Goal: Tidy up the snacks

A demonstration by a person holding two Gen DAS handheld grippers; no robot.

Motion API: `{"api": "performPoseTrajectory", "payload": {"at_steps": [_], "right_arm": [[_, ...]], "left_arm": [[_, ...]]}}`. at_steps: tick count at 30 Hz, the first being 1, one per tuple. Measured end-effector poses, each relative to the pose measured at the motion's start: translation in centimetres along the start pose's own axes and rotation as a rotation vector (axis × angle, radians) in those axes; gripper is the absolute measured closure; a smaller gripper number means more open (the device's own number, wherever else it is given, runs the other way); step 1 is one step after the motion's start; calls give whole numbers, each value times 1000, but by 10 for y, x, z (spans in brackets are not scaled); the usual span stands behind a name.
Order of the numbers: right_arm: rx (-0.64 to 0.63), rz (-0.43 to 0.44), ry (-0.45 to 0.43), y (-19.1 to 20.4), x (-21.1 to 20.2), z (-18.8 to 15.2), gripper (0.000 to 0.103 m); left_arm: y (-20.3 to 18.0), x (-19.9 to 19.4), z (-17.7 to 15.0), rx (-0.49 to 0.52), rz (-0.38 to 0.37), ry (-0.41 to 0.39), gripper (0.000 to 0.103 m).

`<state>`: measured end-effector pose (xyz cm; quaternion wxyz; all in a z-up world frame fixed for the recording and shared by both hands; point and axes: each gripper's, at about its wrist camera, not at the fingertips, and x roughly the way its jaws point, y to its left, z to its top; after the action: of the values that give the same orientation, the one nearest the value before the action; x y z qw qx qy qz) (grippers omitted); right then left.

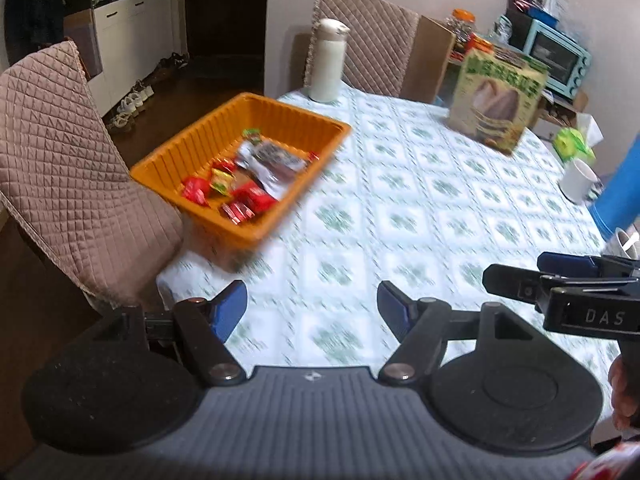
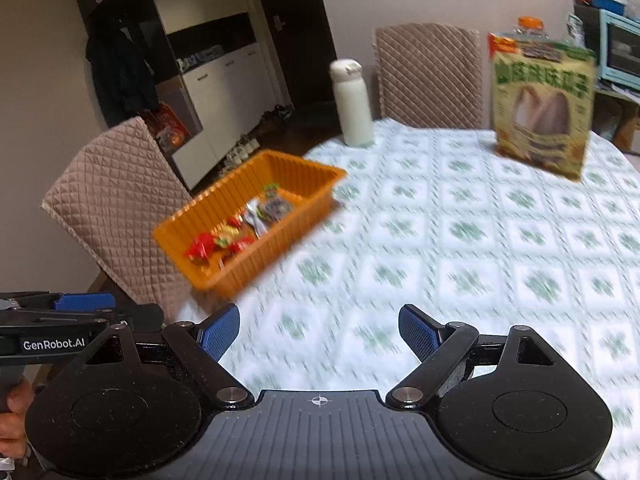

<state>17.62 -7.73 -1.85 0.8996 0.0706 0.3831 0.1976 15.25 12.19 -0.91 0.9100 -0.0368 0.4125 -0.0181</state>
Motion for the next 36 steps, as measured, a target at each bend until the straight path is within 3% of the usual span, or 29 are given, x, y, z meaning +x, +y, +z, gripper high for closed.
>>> {"api": "performPoseTrajectory", "payload": {"at_steps": [17,36], "right_arm": [[34,-34,59,-42,-82,-73,17],[74,-72,60,-61,-103,-94,17]], "left_arm": [[-67,-36,-64,35,-20,29,33],[-94,-48,-83,73,-54,25,33]]}}
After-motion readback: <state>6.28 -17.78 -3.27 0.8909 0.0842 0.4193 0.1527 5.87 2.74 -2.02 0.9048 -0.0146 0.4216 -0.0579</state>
